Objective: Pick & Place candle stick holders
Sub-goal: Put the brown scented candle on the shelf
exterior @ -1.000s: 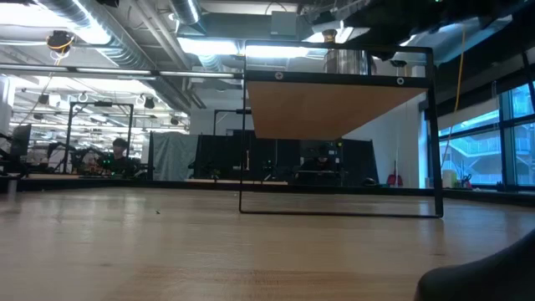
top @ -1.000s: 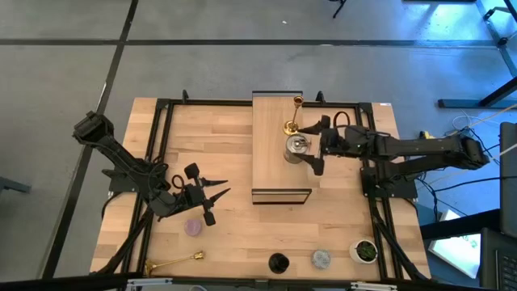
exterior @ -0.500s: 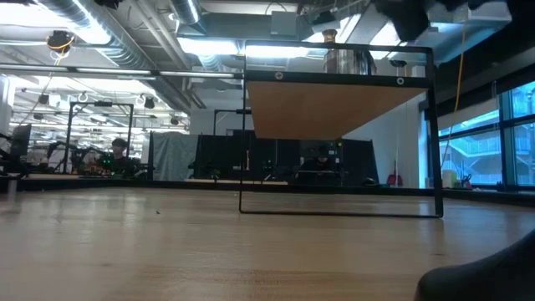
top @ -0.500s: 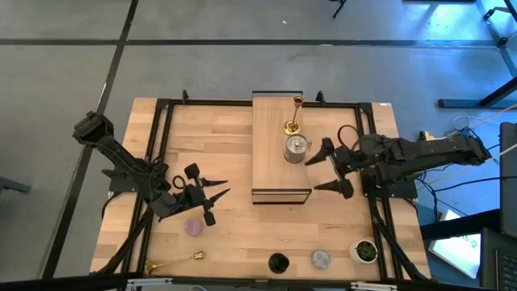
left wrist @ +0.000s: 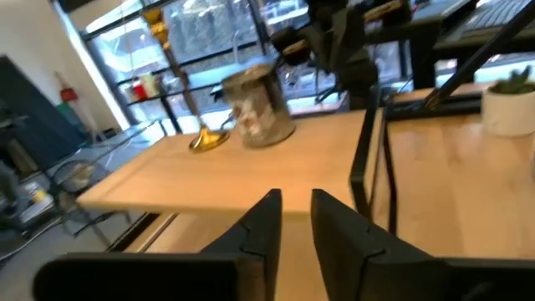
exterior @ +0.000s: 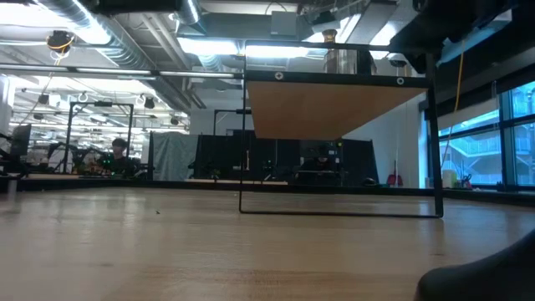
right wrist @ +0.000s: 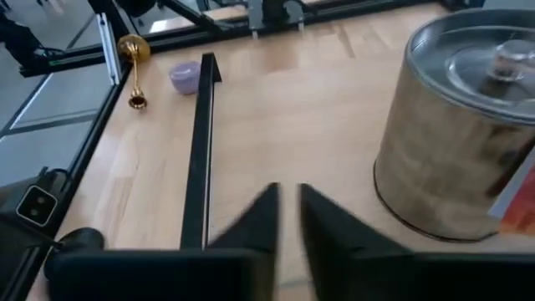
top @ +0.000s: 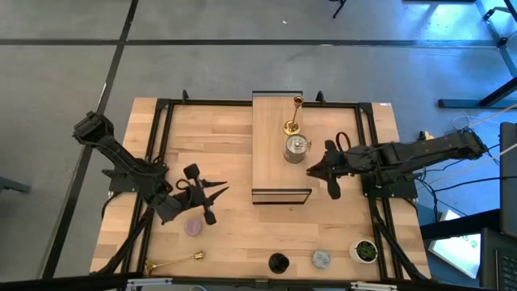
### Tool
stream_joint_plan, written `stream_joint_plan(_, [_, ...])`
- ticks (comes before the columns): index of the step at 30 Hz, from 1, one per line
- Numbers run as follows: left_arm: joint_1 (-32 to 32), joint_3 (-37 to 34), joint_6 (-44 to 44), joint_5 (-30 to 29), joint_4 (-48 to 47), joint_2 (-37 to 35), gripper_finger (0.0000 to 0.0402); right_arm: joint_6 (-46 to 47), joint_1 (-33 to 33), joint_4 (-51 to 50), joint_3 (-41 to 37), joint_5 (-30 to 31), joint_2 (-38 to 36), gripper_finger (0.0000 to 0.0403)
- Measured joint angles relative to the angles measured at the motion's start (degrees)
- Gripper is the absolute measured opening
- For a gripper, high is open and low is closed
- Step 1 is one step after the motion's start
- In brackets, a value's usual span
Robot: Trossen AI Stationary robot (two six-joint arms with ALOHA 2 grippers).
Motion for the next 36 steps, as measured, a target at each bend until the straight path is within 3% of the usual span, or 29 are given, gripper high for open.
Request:
stream_joint_plan(2, [0.0, 0.0, -2.4, -0.6, -3.3, -0.1, 0.0037, -0.1, 0.0, 0.7, 0.0, 0.3, 0.7, 0.0012])
stream_joint_plan(6, [0.0, 0.0, -7.1, -0.7, -8.0, -0.9, 0.0005, -1.5, -0.1, 1.9, 0.0, 0.5, 2.0, 0.0004])
stream_joint_plan(12, [0.0, 0.0, -10.5, -0.8, -10.3, -1.4, 0.0002, -3.4, -2.5, 3.7, -0.3, 0.5, 4.3, 0.0002])
stream_joint_plan(24, [0.0, 0.0, -11.6, -1.0, -9.6, -1.4, 0.0002, -7.4, -6.8, 18.0, -8.7, -3.7, 4.4, 0.0001])
stream_joint_plan(36, [1.7, 0.0, -11.5, -0.5, -9.6, -1.4, 0.0002, -8.9, -11.2, 19.0, -9.8, -4.0, 4.4, 0.0])
